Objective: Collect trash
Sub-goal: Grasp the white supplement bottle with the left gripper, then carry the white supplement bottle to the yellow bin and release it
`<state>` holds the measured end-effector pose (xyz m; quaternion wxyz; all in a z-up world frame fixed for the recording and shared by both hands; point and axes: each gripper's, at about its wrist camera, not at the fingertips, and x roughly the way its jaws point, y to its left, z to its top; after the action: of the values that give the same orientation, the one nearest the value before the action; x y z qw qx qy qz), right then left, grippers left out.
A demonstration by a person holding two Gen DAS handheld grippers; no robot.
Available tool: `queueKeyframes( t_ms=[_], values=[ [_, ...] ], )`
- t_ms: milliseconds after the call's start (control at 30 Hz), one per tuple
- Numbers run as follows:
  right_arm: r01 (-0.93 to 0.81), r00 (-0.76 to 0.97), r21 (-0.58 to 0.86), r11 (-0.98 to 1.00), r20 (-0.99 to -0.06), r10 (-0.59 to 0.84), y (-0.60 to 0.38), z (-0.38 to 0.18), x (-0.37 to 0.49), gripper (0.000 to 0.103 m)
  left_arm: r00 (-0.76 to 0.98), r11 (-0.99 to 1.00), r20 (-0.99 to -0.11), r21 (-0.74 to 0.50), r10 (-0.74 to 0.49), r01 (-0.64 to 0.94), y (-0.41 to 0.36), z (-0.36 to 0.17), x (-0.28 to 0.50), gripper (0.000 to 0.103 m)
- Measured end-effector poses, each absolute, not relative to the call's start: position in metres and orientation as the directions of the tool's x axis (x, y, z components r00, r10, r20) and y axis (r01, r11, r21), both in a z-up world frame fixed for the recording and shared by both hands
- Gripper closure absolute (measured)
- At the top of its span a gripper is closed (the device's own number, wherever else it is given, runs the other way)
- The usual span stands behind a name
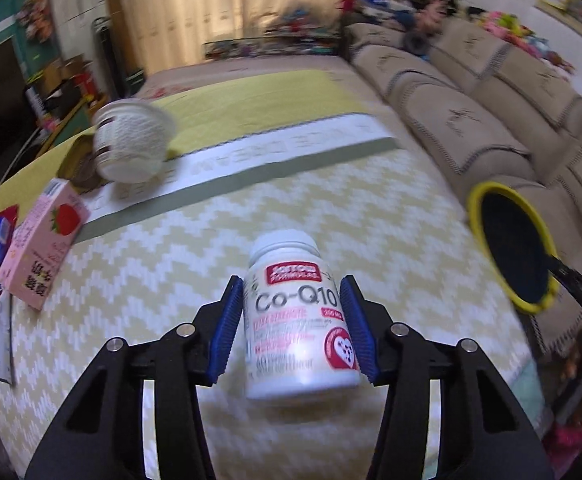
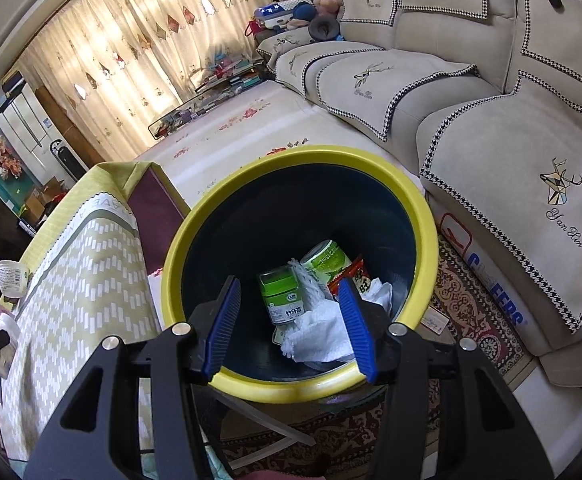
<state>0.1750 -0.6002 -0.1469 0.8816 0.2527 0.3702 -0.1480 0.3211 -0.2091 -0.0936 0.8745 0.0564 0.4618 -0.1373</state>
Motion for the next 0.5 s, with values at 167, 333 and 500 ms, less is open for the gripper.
queueKeyframes(
  t_ms=[167,333,500],
  values=[
    [0.443,0.695,0.346,0.827,-0.715,-0.073,-0.601,-0.143,0.168,0.054,0.532,0.926,-0.811,-0.031,-0.243,0.376,-0.236,-0.084,0.3,0.056],
    [0.444,0.693,0.351,0.824,-0.718,-0.067,-0.603,-0.146,0.165,0.054,0.505,0.925,-0.834,-0.016,-0.221,0.379,-0.239,-0.1,0.297,0.056],
    [0.449,0.693,0.361,0.818,-0.718,-0.064,-0.606,-0.149,0.163,0.054,0.503,0.925,-0.837,-0.007,-0.214,0.38,-0.238,-0.105,0.299,0.056]
  ],
)
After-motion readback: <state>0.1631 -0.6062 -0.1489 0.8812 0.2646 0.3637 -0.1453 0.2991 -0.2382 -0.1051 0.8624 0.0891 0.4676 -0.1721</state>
